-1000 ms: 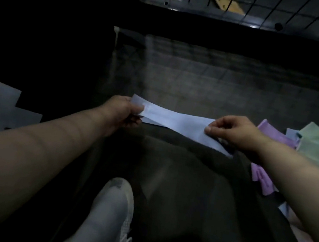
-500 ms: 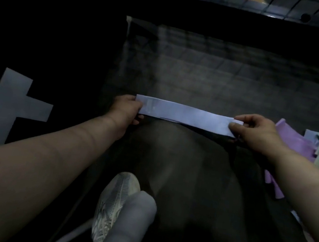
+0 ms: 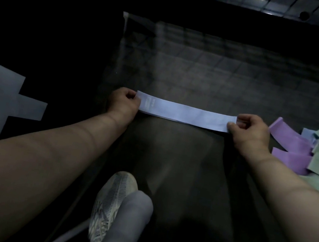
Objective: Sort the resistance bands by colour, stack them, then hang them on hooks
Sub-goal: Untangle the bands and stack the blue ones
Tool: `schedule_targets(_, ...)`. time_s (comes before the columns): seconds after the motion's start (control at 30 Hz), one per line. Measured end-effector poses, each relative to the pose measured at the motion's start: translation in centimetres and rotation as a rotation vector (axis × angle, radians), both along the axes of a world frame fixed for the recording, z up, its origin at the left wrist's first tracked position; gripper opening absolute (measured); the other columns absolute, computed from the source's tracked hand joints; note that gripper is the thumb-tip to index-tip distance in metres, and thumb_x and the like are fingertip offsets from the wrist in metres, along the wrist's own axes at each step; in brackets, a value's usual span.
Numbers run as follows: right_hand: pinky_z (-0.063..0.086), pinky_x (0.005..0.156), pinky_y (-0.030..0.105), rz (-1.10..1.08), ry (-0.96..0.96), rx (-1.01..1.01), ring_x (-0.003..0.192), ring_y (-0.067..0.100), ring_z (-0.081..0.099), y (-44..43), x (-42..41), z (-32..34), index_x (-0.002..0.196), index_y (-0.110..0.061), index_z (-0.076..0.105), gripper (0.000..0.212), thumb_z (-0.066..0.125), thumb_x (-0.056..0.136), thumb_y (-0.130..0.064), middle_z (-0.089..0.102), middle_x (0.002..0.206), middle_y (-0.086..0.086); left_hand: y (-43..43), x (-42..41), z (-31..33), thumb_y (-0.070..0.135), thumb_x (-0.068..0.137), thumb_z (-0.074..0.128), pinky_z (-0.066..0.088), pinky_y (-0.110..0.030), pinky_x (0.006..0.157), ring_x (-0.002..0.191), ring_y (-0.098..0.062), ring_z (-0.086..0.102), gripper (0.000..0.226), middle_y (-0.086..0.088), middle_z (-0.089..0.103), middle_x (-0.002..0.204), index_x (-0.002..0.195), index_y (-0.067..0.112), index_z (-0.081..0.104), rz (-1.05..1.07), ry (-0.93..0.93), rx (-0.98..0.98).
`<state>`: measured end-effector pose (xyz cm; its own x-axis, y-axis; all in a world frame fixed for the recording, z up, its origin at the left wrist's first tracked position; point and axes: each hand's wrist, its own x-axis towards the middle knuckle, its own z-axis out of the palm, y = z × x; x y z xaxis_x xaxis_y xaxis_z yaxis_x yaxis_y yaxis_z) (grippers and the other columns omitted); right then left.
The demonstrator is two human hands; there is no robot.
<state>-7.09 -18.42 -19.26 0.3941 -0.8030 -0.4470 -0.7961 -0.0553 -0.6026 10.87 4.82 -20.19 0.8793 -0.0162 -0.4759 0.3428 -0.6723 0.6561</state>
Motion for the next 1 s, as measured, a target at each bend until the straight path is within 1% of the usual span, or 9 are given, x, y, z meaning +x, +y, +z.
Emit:
schedule_targets(0.13, 0.049, 0.095, 0.030, 0.155, 0.069, -0.043, 0.097, 0.022, 0.064, -0.3, -0.2, -1.0, 0.126, -0.014, 0.062, 0.045, 0.075, 0.083, -0.017, 0.063, 0.116, 0.009, -0.1, 0.4, -0.2, 0.017, 0.090, 0.066, 0.052, -0.033, 0.089, 0.101, -0.026, 0.065, 0.019, -0.011, 0.070, 0.108, 0.105, 0.007, 0.070, -0.090, -0.046, 0.129)
schedule_targets(0.2, 0.043, 0.106, 0.034, 0.310, 0.108, -0.087, 0.110, 0.025, 0.057, -0.3, -0.3, -1.1, 0.135, -0.014, 0.057, 0.059, 0.079, 0.080, -0.017, 0.049, 0.132, 0.012, -0.1, 0.4, -0.1, 0.017, 0.090, 0.066, 0.049, -0.029, 0.087, 0.102, -0.026, 0.064, 0.022, -0.011, 0.068, 0.110, 0.110, 0.008, 0.066, -0.112, -0.055, 0.151)
schedule_targets(0.27, 0.036, 0.113, 0.038, 0.464, 0.168, -0.166, 0.123, 0.030, 0.047, -0.4, -0.3, -1.0, 0.137, -0.014, 0.055, 0.063, 0.080, 0.079, -0.017, 0.042, 0.136, 0.011, -0.1, 0.5, -0.2, 0.017, 0.089, 0.065, 0.049, -0.030, 0.090, 0.104, -0.027, 0.063, 0.026, -0.011, 0.066, 0.112, 0.113, 0.010, 0.062, -0.121, -0.061, 0.159)
schedule_targets(0.47, 0.030, 0.113, 0.039, 0.723, 0.305, -0.181, 0.129, 0.032, 0.034, -1.0, 0.0, 0.1, 0.144, -0.017, 0.049, 0.067, 0.077, 0.083, -0.021, 0.036, 0.139, 0.012, 0.2, 0.9, -0.2, 0.020, 0.091, 0.063, 0.049, -0.030, 0.088, 0.103, -0.028, 0.064, 0.017, -0.011, 0.069, 0.111, 0.103, 0.010, 0.069, -0.130, -0.093, 0.251)
schedule_targets(0.6, 0.031, 0.111, 0.036, 0.785, 0.317, -0.163, 0.129, 0.031, 0.035, -1.6, 0.4, 0.5, 0.140, -0.016, 0.052, 0.059, 0.074, 0.086, -0.022, 0.038, 0.135, 0.011, 0.7, 1.0, -0.6, 0.026, 0.086, 0.070, 0.050, -0.035, 0.097, 0.107, -0.029, 0.063, 0.032, -0.012, 0.064, 0.119, 0.116, 0.015, 0.064, -0.150, -0.048, 0.220)
schedule_targets(0.7, 0.031, 0.112, 0.036, 0.854, 0.341, -0.164, 0.129, 0.030, 0.034, -2.0, 0.3, 0.6, 0.144, -0.016, 0.047, 0.067, 0.076, 0.084, -0.023, 0.037, 0.135, 0.011, 1.0, 0.3, -0.4, 0.031, 0.079, 0.077, 0.040, -0.032, 0.108, 0.115, -0.027, 0.052, 0.062, -0.012, 0.041, 0.135, 0.135, 0.020, 0.052, -0.359, -0.057, 0.253)
schedule_targets(0.77, 0.032, 0.110, 0.035, 0.893, 0.336, -0.176, 0.127, 0.030, 0.035, -2.2, 0.2, 0.6, 0.143, -0.015, 0.048, 0.065, 0.075, 0.085, -0.022, 0.038, 0.133, 0.010, 1.1, -0.1, -0.1, 0.026, 0.077, 0.079, 0.032, -0.028, 0.110, 0.123, -0.027, 0.039, 0.070, -0.008, 0.030, 0.140, 0.140, 0.023, 0.048, -0.563, -0.105, 0.314)
schedule_targets(0.83, 0.034, 0.107, 0.035, 0.925, 0.330, -0.191, 0.125, 0.030, 0.036, -2.4, 0.2, 0.8, 0.139, -0.014, 0.051, 0.057, 0.072, 0.087, -0.024, 0.039, 0.129, 0.011, 1.1, 0.1, 0.1, 0.022, 0.079, 0.078, 0.030, -0.029, 0.110, 0.125, -0.029, 0.034, 0.065, -0.006, 0.032, 0.139, 0.137, 0.022, 0.051, -0.704, -0.149, 0.357)
schedule_targets(1.0, 0.037, 0.105, 0.035, 0.994, 0.370, -0.214, 0.123, 0.027, 0.038, -2.5, 0.6, 1.6, 0.137, -0.015, 0.048, 0.049, 0.064, 0.093, -0.029, 0.038, 0.130, 0.009, 1.6, 1.8, 0.3, 0.025, 0.086, 0.072, 0.035, -0.038, 0.111, 0.126, -0.026, 0.039, 0.052, -0.002, 0.040, 0.134, 0.135, 0.021, 0.055, -0.819, -0.180, 0.367)
